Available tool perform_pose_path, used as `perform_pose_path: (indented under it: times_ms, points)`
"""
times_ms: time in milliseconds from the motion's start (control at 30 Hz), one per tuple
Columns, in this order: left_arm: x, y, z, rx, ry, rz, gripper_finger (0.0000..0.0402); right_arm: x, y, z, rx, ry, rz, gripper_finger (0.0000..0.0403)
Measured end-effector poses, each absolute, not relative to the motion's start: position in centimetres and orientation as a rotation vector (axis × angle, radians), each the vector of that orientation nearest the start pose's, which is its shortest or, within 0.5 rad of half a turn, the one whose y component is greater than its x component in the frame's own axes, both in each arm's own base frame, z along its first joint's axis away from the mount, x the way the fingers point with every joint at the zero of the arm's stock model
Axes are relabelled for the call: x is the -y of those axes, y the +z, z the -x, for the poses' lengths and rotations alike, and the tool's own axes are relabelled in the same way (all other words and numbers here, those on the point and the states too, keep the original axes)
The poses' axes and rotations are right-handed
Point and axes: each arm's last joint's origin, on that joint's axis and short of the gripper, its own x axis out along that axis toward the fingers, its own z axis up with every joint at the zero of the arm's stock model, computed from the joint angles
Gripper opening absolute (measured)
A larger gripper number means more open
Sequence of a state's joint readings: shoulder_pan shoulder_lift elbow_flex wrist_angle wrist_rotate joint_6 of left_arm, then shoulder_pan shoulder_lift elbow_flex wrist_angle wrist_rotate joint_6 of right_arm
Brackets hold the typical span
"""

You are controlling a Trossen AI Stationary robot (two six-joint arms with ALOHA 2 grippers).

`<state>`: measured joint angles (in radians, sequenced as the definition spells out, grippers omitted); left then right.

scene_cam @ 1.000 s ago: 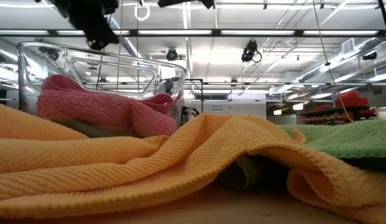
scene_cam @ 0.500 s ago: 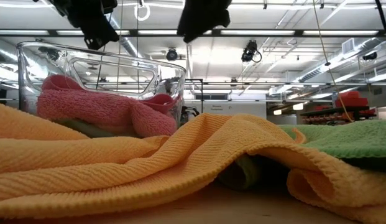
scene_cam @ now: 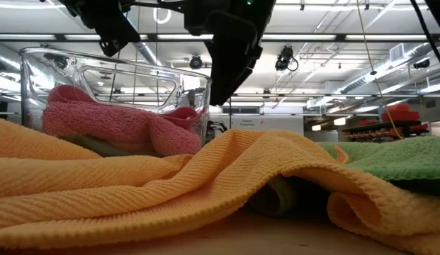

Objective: Fold microfiber towels
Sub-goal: Fold the top green towel

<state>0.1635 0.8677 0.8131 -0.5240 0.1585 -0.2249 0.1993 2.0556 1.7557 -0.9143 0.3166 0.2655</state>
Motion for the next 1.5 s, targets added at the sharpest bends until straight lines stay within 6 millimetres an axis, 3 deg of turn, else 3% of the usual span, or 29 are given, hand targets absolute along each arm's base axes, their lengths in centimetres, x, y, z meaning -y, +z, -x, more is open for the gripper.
perform_pose_path:
  times_ms: [300,567,733,933,1500]
  points:
    - [-2.4,29.8,-17.6,-0.573,0.077,0.337,0.0015,-7.0,24.1,-41.6,-1.153,-0.260,0.088,0.0299]
    - [-2.4,29.8,-17.6,-0.575,0.074,0.326,0.0026,-5.6,21.7,-39.8,-1.226,-0.291,0.026,0.0299]
    - [-2.4,29.8,-17.7,-0.576,0.068,0.304,0.0017,-5.9,21.0,-39.9,-1.171,-0.232,0.037,0.0298]
    - [-2.4,29.8,-17.6,-0.576,0.068,0.303,0.0017,-6.0,20.9,-40.5,-1.127,-0.170,0.120,0.0298]
    - [-2.5,29.8,-17.7,-0.577,0.067,0.302,0.0016,-7.7,16.6,-39.3,-1.099,-0.026,0.306,0.0298]
